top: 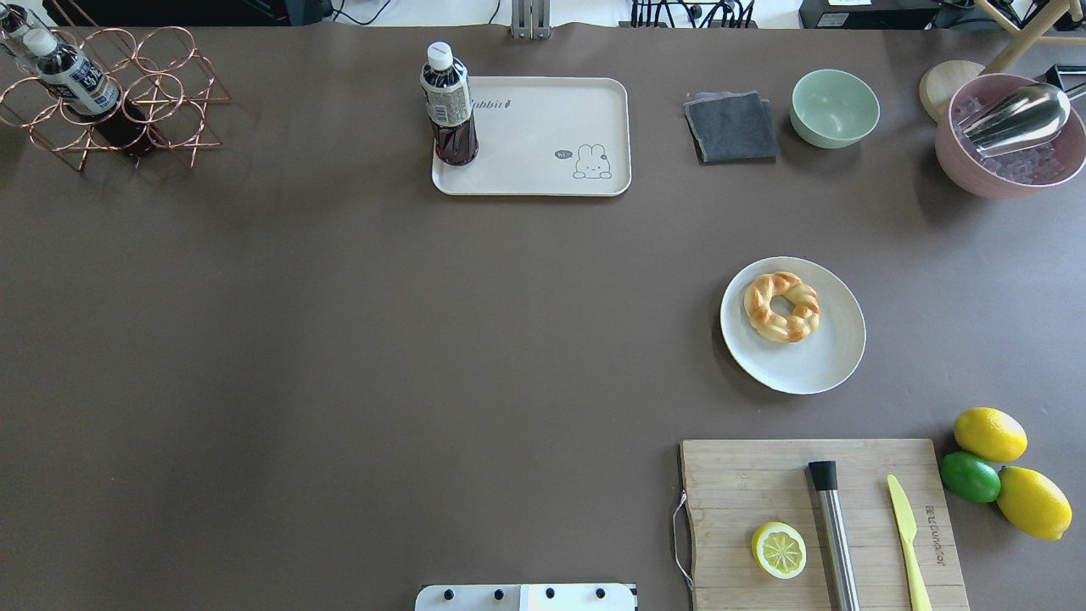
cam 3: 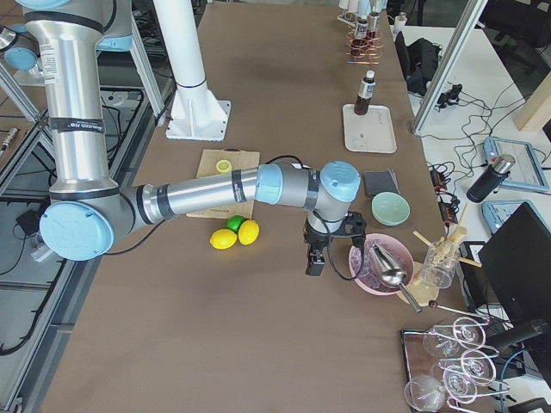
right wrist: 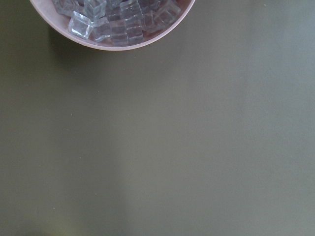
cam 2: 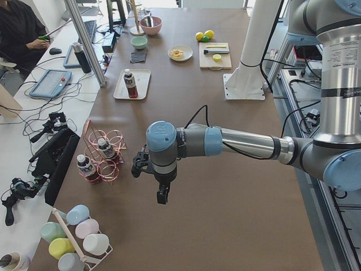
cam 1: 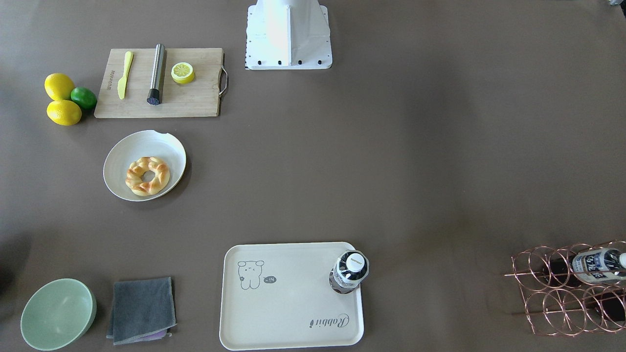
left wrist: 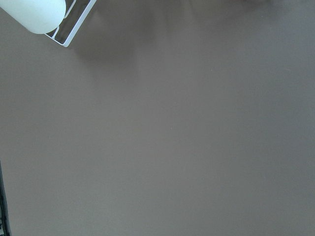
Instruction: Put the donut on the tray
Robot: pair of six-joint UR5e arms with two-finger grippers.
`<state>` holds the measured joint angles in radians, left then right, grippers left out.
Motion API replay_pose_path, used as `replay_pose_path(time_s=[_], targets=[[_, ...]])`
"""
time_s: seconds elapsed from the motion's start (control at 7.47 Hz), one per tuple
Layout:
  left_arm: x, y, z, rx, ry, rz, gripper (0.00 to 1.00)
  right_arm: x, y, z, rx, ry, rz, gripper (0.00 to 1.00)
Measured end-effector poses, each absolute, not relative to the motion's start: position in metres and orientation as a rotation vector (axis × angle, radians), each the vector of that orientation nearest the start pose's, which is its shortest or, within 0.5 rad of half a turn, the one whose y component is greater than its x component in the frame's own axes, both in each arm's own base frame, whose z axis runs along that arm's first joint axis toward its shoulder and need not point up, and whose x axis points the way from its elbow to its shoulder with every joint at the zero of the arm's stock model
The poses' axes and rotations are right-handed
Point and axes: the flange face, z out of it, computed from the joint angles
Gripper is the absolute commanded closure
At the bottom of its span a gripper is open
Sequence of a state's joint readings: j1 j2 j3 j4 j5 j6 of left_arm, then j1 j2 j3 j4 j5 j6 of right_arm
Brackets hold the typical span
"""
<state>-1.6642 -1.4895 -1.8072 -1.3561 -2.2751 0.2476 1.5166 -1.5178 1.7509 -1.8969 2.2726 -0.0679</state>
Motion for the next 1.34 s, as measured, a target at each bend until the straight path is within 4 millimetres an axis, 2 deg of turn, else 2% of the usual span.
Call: replay_pose_path(time_s=[0.67,1.34], targets=[[-0.102,-0.444,0.604,0.063,0.702,0.148,0.02,0.045,-0.496,0.594,-0.106,-0.710,-0.073,0.00],[-0.100,-0.453,0.597,0.075,0.699,0.160,0.02,0.039,-0.497,0.584,-0.097,-0.843,-0.055,0.00]])
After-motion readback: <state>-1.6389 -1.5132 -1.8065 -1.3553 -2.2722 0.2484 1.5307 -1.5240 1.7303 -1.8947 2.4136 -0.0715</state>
